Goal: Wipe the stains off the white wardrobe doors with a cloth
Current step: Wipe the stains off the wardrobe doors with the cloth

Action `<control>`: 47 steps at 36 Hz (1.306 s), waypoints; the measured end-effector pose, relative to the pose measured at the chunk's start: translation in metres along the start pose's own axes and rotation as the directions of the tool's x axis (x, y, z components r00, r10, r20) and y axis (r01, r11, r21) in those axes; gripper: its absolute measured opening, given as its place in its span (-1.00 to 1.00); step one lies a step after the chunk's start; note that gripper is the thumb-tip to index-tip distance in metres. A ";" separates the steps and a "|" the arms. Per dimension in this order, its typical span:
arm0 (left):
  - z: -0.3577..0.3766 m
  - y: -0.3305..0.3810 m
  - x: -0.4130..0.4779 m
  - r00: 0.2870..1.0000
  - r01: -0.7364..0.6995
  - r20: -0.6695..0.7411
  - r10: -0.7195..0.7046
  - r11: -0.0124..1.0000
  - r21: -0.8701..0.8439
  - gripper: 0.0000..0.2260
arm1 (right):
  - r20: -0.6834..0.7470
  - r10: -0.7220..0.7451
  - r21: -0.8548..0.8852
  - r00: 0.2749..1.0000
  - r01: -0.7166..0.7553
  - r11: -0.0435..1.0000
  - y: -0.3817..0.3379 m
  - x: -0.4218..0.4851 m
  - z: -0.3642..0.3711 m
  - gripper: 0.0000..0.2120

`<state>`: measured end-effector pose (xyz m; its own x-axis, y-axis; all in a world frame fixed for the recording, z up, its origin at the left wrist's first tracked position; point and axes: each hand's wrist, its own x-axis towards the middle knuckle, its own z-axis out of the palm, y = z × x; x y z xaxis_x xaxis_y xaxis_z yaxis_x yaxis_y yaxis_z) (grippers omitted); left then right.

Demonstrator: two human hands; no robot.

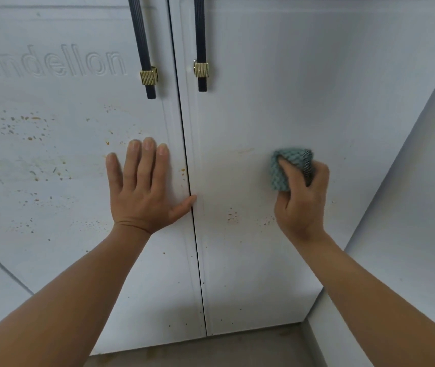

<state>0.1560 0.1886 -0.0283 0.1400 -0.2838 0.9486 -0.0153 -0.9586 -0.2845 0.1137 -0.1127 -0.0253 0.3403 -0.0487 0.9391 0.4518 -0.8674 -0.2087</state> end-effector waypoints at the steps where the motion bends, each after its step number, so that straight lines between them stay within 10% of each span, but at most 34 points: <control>1: 0.000 0.000 0.000 1.000 0.000 -0.001 0.000 1.000 0.000 0.02 | 0.034 -0.056 -0.007 0.998 0.057 0.998 -0.004 -0.003 0.003 -0.63; 4: -0.001 0.000 0.000 1.000 -0.001 0.003 0.001 1.000 -0.004 0.02 | 0.204 -0.338 0.030 0.919 0.339 0.940 -0.008 -0.012 0.005 -0.65; 9: 0.000 -0.001 0.000 1.000 -0.007 0.000 0.007 1.000 0.009 0.01 | 0.070 -0.092 0.028 0.993 0.091 0.996 -0.009 -0.013 0.003 -0.68; 14: 0.000 -0.001 -0.001 1.000 -0.022 -0.007 0.022 1.000 0.021 0.03 | 0.285 -0.326 0.070 0.901 0.320 0.945 0.003 -0.019 -0.004 -0.64; 18: 0.001 -0.001 -0.001 1.000 -0.027 -0.015 0.027 0.999 0.032 0.04 | -0.003 -0.020 0.046 1.000 0.020 0.999 0.023 0.004 -0.032 -0.61; 26: 0.000 -0.002 0.000 0.999 -0.031 -0.013 0.032 0.999 0.029 0.04 | -0.316 0.497 0.118 0.808 -0.487 0.866 0.082 0.052 -0.061 -0.59; 34: -0.001 -0.001 0.001 1.000 -0.026 -0.007 0.026 0.999 0.033 0.05 | 0.082 0.067 -0.007 0.994 -0.066 0.998 0.053 0.007 -0.035 -0.66; 40: 0.000 -0.001 0.000 1.000 -0.025 -0.014 0.026 0.999 0.038 0.04 | -0.125 0.287 0.035 0.950 -0.285 0.958 0.044 0.013 -0.028 -0.61; 47: 0.000 -0.001 0.000 1.000 -0.017 -0.007 0.017 0.999 0.031 0.05 | 0.071 -0.066 0.023 0.995 0.065 0.998 0.030 -0.008 -0.013 -0.63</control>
<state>0.1564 0.1897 -0.0285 0.1331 -0.3002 0.9446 0.0136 -0.9524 -0.3046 0.1140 -0.1446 -0.0357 0.3677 0.0443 0.9289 0.4919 -0.8569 -0.1538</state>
